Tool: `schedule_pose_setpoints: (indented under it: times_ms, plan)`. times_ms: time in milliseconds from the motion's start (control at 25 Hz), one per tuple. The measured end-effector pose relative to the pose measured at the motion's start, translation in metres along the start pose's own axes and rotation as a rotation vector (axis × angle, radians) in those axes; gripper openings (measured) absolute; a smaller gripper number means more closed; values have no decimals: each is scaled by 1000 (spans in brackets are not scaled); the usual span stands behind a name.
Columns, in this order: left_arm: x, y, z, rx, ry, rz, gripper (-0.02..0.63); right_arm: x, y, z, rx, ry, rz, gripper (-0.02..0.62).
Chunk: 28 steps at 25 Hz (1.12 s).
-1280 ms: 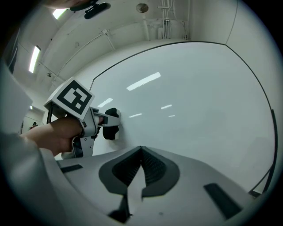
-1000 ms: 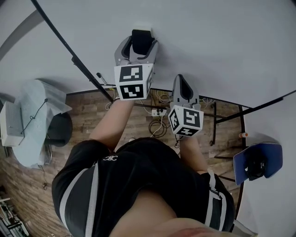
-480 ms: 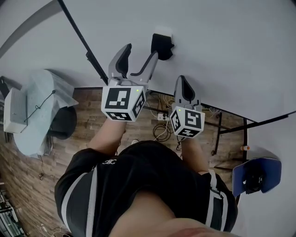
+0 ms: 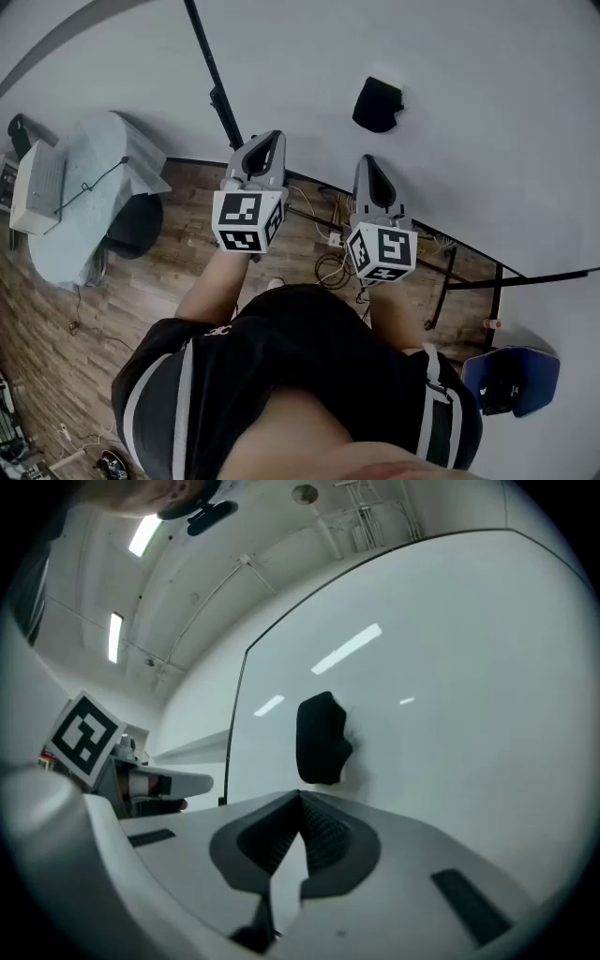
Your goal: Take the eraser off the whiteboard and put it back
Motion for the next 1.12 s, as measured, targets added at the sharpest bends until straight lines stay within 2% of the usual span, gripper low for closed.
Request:
schedule_pose_setpoints:
  times_ms: [200, 440, 1120]
  plan:
    - [16, -16, -8, 38, -8, -39, 8, 12, -2, 6, 6, 11, -34, 5]
    - [18, -22, -5, 57, -44, -69, 9, 11, -3, 10, 8, -33, -6, 5]
    - [4, -28, 6, 82, -124, -74, 8, 10, -8, 13, 22, -77, 2, 5]
Point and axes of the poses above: the fingertips, and each gripper's own axes: z forward along the fingers, x to its left, y out of its top, the point moved 5 cm from there along -z, backward along the fingers, and after that the axes turned 14 degrees about -z, right-handed, at the moved point
